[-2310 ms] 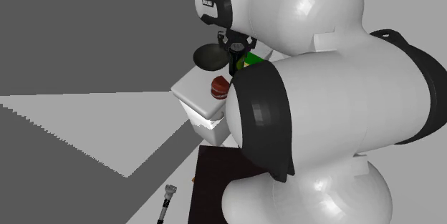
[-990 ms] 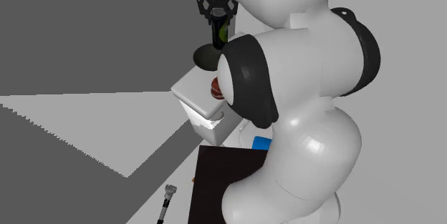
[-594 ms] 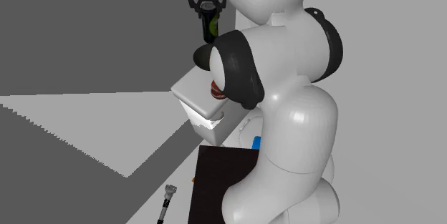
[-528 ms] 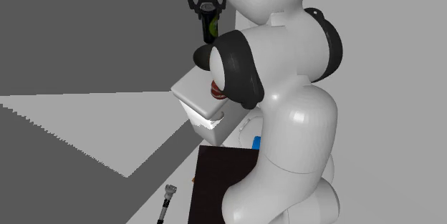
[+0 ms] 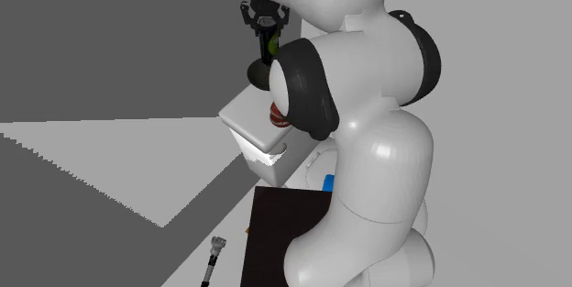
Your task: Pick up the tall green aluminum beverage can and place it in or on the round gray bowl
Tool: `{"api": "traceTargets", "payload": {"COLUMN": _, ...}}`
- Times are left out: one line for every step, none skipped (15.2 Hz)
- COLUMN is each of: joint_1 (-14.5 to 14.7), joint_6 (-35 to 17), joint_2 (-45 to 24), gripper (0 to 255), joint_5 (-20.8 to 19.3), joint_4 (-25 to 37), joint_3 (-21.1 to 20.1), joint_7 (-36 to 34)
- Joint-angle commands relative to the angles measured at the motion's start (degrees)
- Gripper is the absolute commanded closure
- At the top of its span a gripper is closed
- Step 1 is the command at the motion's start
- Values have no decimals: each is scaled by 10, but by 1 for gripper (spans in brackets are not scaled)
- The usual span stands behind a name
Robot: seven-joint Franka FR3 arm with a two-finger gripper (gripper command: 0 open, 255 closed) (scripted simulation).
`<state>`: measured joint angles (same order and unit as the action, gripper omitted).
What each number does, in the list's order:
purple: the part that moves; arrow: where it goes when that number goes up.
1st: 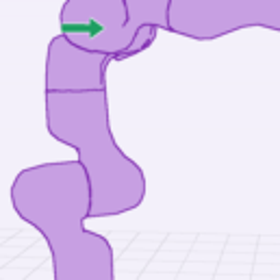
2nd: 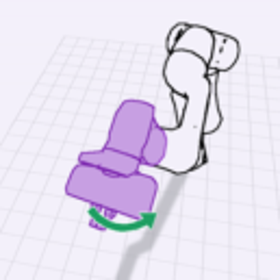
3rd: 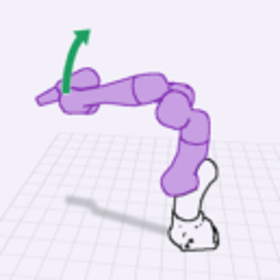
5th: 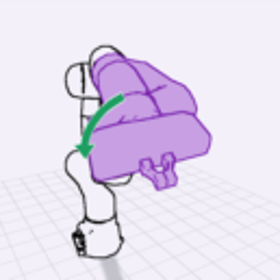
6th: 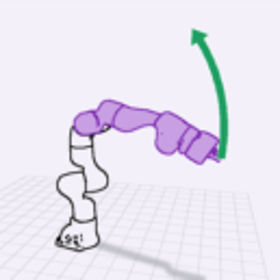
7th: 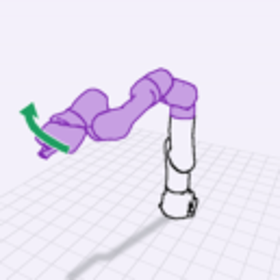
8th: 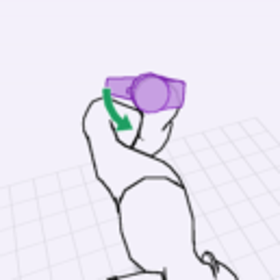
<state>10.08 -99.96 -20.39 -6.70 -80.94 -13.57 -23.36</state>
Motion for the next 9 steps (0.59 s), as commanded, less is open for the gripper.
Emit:
{"api": "traceTargets", "payload": {"joint_1": -1, "joint_6": -17, "joint_2": 1, "gripper": 255, "joint_5": 0, "joint_4": -17, "joint_3": 0, "joint_7": -1}}
{"api": "traceTargets", "payload": {"joint_1": -1, "joint_6": -25, "joint_2": 1, "gripper": 255, "joint_5": 0, "joint_4": -25, "joint_3": 0, "joint_7": -1}}
{"api": "traceTargets", "payload": {"joint_1": -2, "joint_6": -33, "joint_2": 0, "gripper": 255, "joint_5": -1, "joint_4": -32, "joint_3": 1, "joint_7": -2}}
{"api": "traceTargets", "payload": {"joint_1": -2, "joint_6": -40, "joint_2": 0, "gripper": 255, "joint_5": -1, "joint_4": -39, "joint_3": 1, "joint_7": -2}}
{"api": "traceTargets", "payload": {"joint_1": -2, "joint_6": -48, "joint_2": -1, "gripper": 255, "joint_5": -1, "joint_4": -46, "joint_3": 1, "joint_7": -3}}
{"api": "traceTargets", "payload": {"joint_1": -2, "joint_6": -55, "joint_2": -2, "gripper": 255, "joint_5": -1, "joint_4": -53, "joint_3": 1, "joint_7": -3}}
{"api": "traceTargets", "payload": {"joint_1": -3, "joint_6": -62, "joint_2": -2, "gripper": 255, "joint_5": -2, "joint_4": -59, "joint_3": 1, "joint_7": -4}}
{"api": "traceTargets", "payload": {"joint_1": -3, "joint_6": -69, "joint_2": -4, "gripper": 255, "joint_5": -2, "joint_4": -65, "joint_3": 2, "joint_7": -4}}
{"api": "traceTargets", "payload": {"joint_1": -3, "joint_6": -77, "joint_2": -5, "gripper": 255, "joint_5": -3, "joint_4": -72, "joint_3": 2, "joint_7": -5}}
